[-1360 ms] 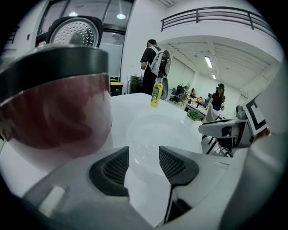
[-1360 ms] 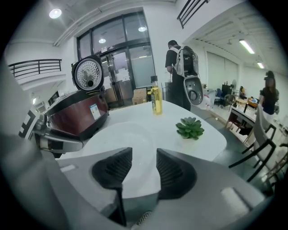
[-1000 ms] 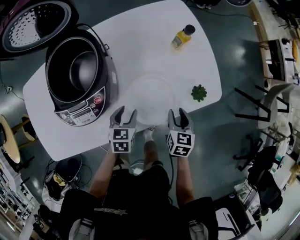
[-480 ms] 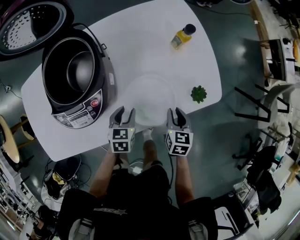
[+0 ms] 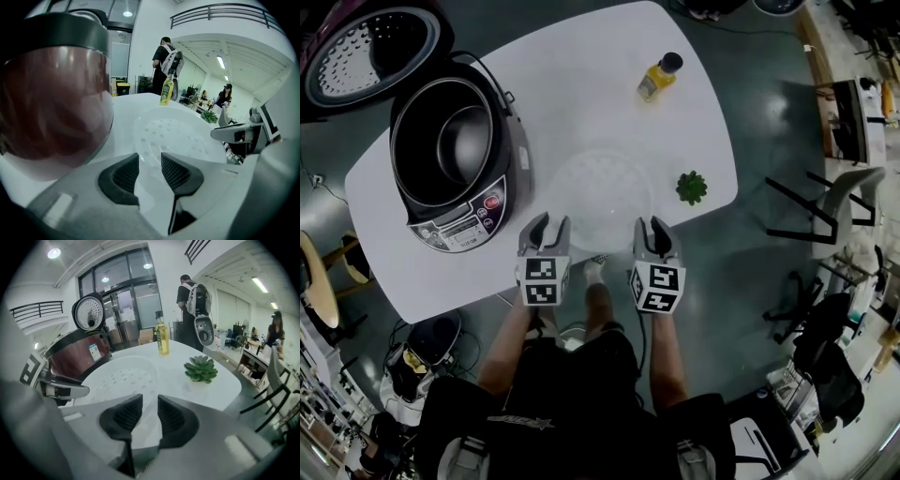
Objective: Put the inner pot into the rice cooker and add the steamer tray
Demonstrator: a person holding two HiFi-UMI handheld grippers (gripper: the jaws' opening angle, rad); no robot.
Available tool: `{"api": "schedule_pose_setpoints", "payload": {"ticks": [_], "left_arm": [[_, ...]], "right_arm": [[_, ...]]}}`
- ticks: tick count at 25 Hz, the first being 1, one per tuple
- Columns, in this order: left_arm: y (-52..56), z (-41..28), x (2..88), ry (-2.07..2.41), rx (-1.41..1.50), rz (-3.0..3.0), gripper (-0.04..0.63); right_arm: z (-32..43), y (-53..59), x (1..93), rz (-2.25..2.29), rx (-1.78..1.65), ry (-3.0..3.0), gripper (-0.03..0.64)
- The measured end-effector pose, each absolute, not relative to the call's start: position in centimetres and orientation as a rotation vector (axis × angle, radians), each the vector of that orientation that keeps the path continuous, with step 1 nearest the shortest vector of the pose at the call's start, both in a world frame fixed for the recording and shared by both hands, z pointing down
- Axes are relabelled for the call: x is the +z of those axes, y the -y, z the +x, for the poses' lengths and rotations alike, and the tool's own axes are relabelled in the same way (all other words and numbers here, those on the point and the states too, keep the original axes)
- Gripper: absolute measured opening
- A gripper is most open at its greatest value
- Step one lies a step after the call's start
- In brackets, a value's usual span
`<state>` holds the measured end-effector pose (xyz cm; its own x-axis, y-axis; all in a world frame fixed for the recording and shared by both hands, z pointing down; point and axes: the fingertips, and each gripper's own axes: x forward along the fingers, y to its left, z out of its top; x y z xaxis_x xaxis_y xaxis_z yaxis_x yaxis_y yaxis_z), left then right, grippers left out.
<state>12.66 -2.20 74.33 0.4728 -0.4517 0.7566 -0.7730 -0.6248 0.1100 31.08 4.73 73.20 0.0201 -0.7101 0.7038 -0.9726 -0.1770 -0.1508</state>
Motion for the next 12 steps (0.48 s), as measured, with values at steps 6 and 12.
{"api": "schedule_pose_setpoints", "payload": {"ticks": [6,12], "left_arm": [[2.8,13.8,71.1,1.044,0.947,2.35,0.156],[2.6,14.8,67.0,1.078,0.892,2.415,0.156]], "right_arm": [[32.0,-4.5,70.4,1.971,0.889,1.743,0.106],[33.0,-4.8,66.1,2.034,0.804,1.772,0.103]]}}
